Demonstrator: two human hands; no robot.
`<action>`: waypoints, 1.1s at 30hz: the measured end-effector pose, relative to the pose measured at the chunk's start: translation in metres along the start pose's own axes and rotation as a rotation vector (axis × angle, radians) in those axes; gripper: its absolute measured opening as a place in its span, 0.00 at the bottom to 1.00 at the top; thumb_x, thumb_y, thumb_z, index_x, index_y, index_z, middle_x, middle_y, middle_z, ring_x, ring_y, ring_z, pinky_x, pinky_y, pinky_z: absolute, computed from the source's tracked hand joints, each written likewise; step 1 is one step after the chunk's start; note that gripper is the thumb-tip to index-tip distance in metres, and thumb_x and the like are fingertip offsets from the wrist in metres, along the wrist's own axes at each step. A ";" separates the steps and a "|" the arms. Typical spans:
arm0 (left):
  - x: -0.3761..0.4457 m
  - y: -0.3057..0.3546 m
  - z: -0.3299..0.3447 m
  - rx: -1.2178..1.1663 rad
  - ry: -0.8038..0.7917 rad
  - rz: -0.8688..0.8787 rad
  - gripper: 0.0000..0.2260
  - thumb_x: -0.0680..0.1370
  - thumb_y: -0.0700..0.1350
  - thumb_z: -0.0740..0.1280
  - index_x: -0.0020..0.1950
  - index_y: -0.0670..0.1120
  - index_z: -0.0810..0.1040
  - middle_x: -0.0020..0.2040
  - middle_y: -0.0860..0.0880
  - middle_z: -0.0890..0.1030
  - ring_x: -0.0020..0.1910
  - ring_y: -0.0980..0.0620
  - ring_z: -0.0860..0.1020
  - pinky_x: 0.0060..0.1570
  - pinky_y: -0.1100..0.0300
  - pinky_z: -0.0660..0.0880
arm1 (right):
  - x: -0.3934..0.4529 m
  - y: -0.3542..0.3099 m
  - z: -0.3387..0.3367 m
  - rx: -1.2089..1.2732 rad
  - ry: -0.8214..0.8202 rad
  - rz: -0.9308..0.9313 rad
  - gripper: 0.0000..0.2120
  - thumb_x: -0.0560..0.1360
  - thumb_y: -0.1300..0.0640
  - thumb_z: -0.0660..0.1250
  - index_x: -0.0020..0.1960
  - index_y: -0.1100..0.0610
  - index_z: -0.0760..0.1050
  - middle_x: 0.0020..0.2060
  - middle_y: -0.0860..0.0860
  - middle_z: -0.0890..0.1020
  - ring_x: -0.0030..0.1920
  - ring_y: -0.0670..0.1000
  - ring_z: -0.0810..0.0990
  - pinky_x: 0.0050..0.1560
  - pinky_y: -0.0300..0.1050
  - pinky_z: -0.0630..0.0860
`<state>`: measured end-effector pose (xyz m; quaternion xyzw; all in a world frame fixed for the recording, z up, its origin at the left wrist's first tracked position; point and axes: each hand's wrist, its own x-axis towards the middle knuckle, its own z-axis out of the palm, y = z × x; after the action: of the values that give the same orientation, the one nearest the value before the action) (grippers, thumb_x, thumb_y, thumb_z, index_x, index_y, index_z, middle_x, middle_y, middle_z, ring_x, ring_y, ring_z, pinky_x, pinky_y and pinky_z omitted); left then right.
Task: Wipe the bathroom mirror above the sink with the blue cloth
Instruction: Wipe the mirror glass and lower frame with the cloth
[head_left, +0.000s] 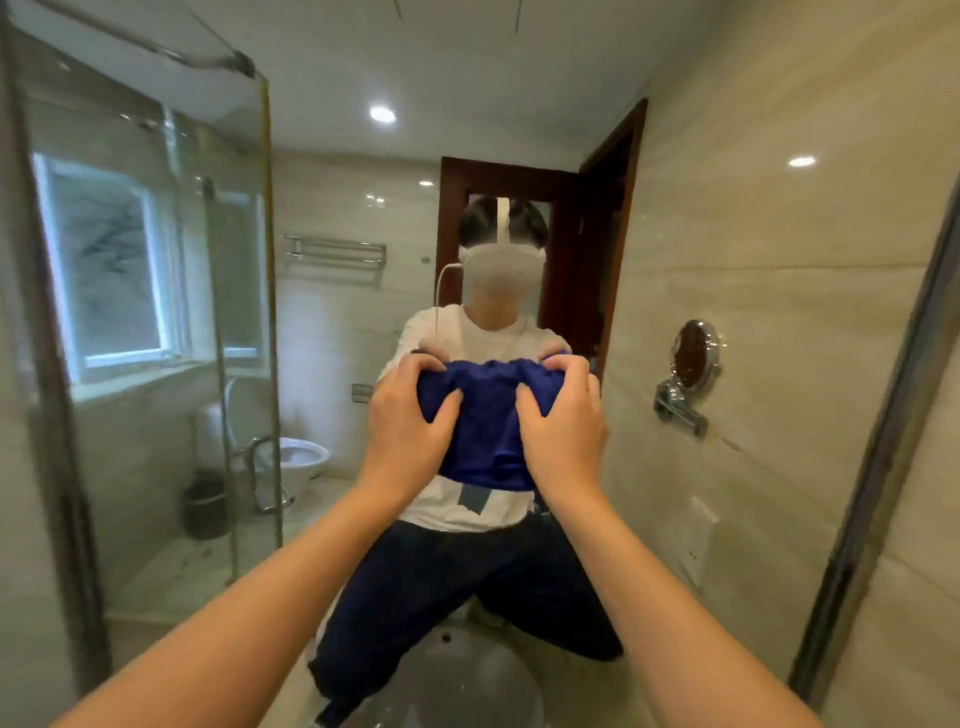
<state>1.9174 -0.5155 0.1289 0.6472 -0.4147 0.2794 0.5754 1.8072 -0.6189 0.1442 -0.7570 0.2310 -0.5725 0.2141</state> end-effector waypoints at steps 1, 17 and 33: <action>0.021 0.000 -0.014 -0.007 0.040 -0.011 0.11 0.74 0.40 0.72 0.54 0.44 0.76 0.51 0.54 0.79 0.48 0.59 0.73 0.48 0.76 0.65 | 0.014 -0.024 0.005 0.020 -0.013 -0.048 0.16 0.75 0.53 0.68 0.60 0.54 0.69 0.56 0.53 0.75 0.56 0.55 0.75 0.53 0.47 0.69; 0.018 -0.127 -0.152 0.091 0.160 -0.173 0.15 0.71 0.48 0.76 0.53 0.49 0.74 0.49 0.53 0.77 0.47 0.55 0.75 0.50 0.57 0.73 | -0.057 -0.119 0.159 -0.163 -0.144 -0.261 0.19 0.73 0.49 0.72 0.59 0.52 0.70 0.51 0.53 0.75 0.46 0.57 0.79 0.40 0.47 0.75; 0.145 -0.149 -0.255 0.054 0.280 -0.008 0.16 0.74 0.47 0.74 0.57 0.45 0.74 0.52 0.56 0.74 0.50 0.59 0.71 0.49 0.74 0.65 | 0.007 -0.254 0.225 -0.091 0.031 -0.383 0.15 0.76 0.49 0.68 0.58 0.55 0.70 0.51 0.55 0.76 0.47 0.57 0.77 0.45 0.53 0.77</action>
<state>2.1475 -0.2981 0.2206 0.6188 -0.3202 0.3756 0.6111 2.0524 -0.4065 0.2423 -0.7872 0.1116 -0.6032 0.0634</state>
